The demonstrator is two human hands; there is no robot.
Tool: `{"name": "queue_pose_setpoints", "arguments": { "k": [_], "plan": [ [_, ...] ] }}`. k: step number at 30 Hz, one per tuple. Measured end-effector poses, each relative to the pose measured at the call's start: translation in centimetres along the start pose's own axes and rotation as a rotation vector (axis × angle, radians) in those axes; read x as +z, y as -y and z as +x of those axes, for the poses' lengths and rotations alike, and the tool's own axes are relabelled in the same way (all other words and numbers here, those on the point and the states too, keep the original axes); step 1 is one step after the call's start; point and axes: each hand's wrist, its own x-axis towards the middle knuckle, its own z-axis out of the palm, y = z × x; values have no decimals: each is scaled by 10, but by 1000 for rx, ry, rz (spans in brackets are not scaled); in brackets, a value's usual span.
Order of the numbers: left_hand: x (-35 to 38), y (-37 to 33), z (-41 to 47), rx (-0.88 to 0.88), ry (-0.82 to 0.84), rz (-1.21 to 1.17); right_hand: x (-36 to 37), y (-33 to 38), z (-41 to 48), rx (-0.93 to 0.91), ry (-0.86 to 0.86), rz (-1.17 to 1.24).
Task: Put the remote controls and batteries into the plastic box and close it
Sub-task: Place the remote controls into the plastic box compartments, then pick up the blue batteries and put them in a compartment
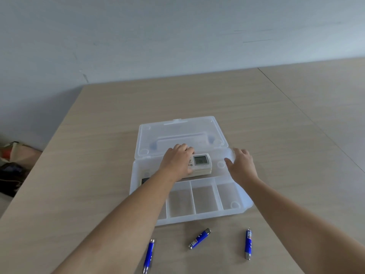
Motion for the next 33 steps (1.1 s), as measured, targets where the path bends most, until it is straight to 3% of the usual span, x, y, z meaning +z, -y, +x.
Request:
{"name": "queue_pose_setpoints", "arguments": {
  "k": [4,7,13,18,22,25,33],
  "plan": [
    [-23,-1,-49,-53,-203,-130,-10,28,-35,-309,-134,102],
    [-18,-5,-98,-45,-182,-86,0,36,-84,-526,-138,144],
    [24,-11,-186,-61,-229,-26,50,-2,-166,-830,80,-33],
    [57,-14,-232,-472,116,49,76,-30,-167,-734,252,-384],
    [69,-17,-239,-655,190,-105,79,-40,-166,-754,169,-526],
    [69,-19,-238,-658,214,-224,75,-40,-168,-685,260,-473],
    [20,-22,-219,-427,-53,-609,20,-12,-173,-428,276,119]
  ]
}}
